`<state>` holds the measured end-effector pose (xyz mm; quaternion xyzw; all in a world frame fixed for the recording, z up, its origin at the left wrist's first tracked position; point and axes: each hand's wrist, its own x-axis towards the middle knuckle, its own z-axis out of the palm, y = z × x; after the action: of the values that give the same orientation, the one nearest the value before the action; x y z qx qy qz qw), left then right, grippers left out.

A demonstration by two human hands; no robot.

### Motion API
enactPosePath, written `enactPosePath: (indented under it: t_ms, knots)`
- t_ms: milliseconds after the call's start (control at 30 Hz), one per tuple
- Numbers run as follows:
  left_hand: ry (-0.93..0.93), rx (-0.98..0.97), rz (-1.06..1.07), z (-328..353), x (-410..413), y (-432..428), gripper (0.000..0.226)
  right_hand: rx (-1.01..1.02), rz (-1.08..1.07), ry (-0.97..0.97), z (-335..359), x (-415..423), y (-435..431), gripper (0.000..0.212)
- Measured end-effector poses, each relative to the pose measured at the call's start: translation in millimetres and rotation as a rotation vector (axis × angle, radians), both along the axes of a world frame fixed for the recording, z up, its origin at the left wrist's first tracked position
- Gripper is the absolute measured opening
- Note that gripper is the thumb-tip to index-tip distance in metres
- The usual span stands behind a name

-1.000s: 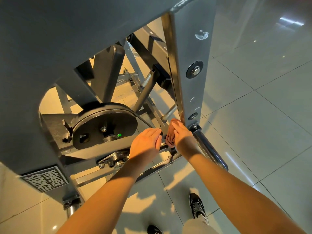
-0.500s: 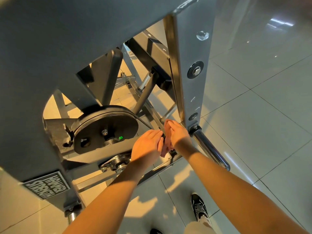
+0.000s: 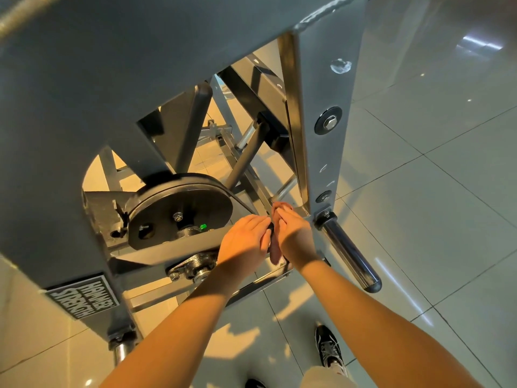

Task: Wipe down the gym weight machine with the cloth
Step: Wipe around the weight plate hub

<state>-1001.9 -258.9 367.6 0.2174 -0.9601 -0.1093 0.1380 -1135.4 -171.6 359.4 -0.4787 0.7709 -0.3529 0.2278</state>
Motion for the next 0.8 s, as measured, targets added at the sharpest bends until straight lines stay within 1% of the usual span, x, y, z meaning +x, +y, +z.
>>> enactPosePath:
  t_ms: [33, 67, 100, 200, 233, 300, 333, 367, 400, 433, 467, 500, 567, 600, 667, 700, 767, 800]
  knots:
    - [0.055, -0.049, 0.0, 1, 7, 1, 0.033, -0.033, -0.076, 0.054, 3, 6, 0, 0.053]
    - [0.083, -0.069, 0.025, 4, 14, 3, 0.033, -0.074, -0.139, 0.075, 2, 11, -3, 0.034]
    - [0.092, -0.08, 0.068, 9, 23, 6, 0.037, -0.138, -0.063, 0.122, 0, 22, -4, 0.035]
    - [0.071, -0.067, 0.268, 21, 47, 12, 0.045, -0.119, 0.132, 0.202, 11, 59, -7, 0.045]
    - [0.057, -0.064, 0.322, 25, 53, 13, 0.045, -0.132, 0.178, 0.239, 11, 63, -10, 0.046]
    - [0.027, -0.084, 0.369, 28, 67, 12, 0.044, -0.11, 0.228, 0.214, 8, 56, -12, 0.039]
    - [0.015, -0.085, 0.365, 28, 73, 12, 0.038, -0.078, 0.22, 0.098, 5, 44, -9, 0.038]
    - [0.0, -0.073, 0.362, 28, 77, 13, 0.033, -0.041, 0.164, -0.015, 5, 33, -5, 0.041]
    - [-0.016, -0.055, 0.367, 28, 80, 15, 0.034, -0.003, 0.077, -0.09, 3, 25, 0, 0.049]
    - [-0.028, -0.042, 0.377, 27, 81, 17, 0.035, 0.052, -0.006, -0.127, 1, 22, 4, 0.059]
    - [-0.039, -0.031, 0.39, 28, 81, 19, 0.037, 0.098, -0.039, -0.122, 0, 27, 2, 0.063]
    - [-0.047, -0.031, 0.396, 29, 80, 22, 0.039, 0.133, -0.036, -0.064, 2, 37, -2, 0.057]
    - [-0.033, -0.044, 0.399, 31, 77, 24, 0.04, 0.106, 0.02, 0.112, 17, 67, -14, 0.037]
    - [-0.021, -0.042, 0.4, 35, 77, 26, 0.037, 0.084, 0.048, 0.151, 29, 80, -18, 0.032]
    - [-0.006, -0.051, 0.405, 39, 80, 27, 0.032, 0.091, 0.094, 0.116, 35, 88, -19, 0.032]
    - [-0.009, -0.075, 0.404, 38, 83, 27, 0.034, 0.114, 0.107, 0.139, 33, 83, -17, 0.032]
    - [-0.025, -0.112, 0.391, 32, 91, 28, 0.045, 0.212, 0.106, 0.283, 23, 63, -9, 0.031]
    - [-0.034, -0.108, 0.381, 27, 94, 28, 0.05, 0.235, 0.065, 0.324, 15, 53, -7, 0.034]
